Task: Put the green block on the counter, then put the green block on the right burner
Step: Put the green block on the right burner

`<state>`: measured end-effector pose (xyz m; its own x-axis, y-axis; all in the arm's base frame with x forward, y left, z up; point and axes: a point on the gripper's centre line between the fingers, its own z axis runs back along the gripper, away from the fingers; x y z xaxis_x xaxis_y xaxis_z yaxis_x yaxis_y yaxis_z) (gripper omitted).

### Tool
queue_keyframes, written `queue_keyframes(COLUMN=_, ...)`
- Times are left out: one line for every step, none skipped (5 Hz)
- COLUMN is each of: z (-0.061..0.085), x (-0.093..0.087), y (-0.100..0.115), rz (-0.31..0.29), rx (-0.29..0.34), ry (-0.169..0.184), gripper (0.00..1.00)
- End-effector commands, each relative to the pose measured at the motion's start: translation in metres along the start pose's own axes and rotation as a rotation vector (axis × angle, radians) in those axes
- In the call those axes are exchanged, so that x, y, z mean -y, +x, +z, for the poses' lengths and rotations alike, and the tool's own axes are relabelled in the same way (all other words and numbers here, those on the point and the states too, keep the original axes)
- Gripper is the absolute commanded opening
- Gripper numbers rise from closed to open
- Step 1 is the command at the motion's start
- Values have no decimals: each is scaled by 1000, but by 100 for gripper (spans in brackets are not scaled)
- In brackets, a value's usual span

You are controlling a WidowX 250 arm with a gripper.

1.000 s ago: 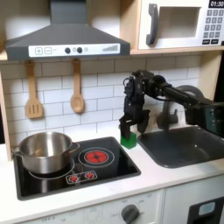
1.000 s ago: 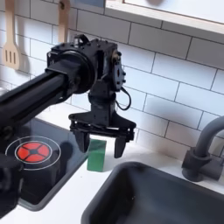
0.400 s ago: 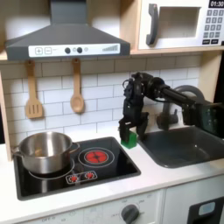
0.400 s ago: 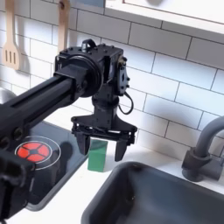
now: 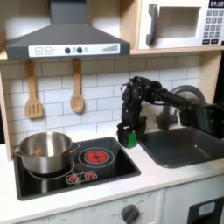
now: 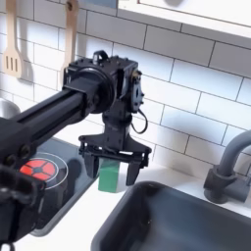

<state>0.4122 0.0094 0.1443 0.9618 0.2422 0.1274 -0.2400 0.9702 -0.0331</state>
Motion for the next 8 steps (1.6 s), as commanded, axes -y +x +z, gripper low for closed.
queue_keyframes(z=-2, x=-12, y=3, rz=21, rx=-11, ry=6, gripper=100)
queue_keyframes(z=-5, x=-12, y=0, rz=14, rx=-19, ry=1, gripper=0)
queue_keyframes(z=-5, x=-10, y=-1, rz=6, rx=-21, ry=-5, gripper=0)
queue_keyframes(z=-4, x=-7, y=0, rz=0, rx=-16, ry=-9, gripper=0)
queue_keyframes(z=-1, x=-6, y=0, rz=-5, rx=-11, ry=-17, gripper=0)
queue_keyframes(z=8, x=-1, y=-1, rz=-7, rx=-2, ry=-63, gripper=0)
queue_keyframes(z=24, x=14, y=-9, rz=-48, rx=7, ry=-132, gripper=0)
queue_keyframes(z=43, x=24, y=-17, rz=-85, rx=37, ry=-176, gripper=0)
